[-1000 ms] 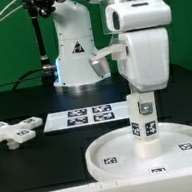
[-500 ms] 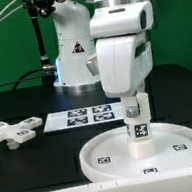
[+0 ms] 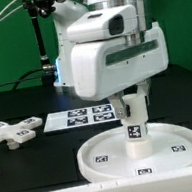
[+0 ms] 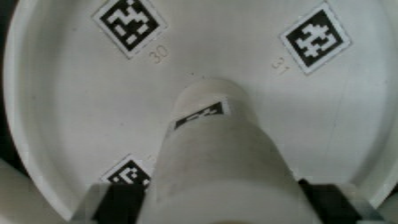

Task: Assemble round table

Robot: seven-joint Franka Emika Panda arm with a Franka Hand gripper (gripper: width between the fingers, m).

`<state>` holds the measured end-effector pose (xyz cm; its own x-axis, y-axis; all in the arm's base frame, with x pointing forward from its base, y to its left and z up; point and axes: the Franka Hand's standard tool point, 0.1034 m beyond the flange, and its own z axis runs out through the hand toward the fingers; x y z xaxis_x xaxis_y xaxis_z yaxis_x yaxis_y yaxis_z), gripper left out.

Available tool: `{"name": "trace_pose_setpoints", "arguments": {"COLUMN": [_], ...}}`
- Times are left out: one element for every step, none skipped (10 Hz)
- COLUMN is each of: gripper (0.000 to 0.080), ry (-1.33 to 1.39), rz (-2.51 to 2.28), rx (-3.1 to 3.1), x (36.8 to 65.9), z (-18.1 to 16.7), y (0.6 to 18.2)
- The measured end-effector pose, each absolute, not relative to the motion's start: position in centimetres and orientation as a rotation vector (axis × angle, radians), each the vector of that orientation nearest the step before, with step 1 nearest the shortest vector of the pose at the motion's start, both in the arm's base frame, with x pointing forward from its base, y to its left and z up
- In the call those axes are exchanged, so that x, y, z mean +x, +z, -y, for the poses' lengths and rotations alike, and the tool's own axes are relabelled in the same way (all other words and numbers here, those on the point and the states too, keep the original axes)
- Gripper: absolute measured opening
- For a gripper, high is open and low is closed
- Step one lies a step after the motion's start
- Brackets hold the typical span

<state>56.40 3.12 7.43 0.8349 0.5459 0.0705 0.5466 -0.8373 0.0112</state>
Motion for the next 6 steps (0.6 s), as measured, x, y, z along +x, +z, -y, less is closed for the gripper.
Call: {"name": "trace_pose_setpoints", "arguments": {"gripper": [0.0409,0.0409,0.0409,0.0409,0.0409,0.0409], "ry": [-0.126,-0.125,-0.124,-0.123,-0.121,-0.120], "rz": [0.797,0.750,0.625,0.516,0.436,0.283], "rx": [-3.019,-3.030,-3.053,-3.070,-3.080,-3.085], "x": [56.43,56.44,56.43,56.43,56.42,56.41], "z": [-3.18,-3.27,-3.32,-3.33,-3.33,-3.25], "y": [7.42,7.42,7.41,7.40,7.39,7.39]}}
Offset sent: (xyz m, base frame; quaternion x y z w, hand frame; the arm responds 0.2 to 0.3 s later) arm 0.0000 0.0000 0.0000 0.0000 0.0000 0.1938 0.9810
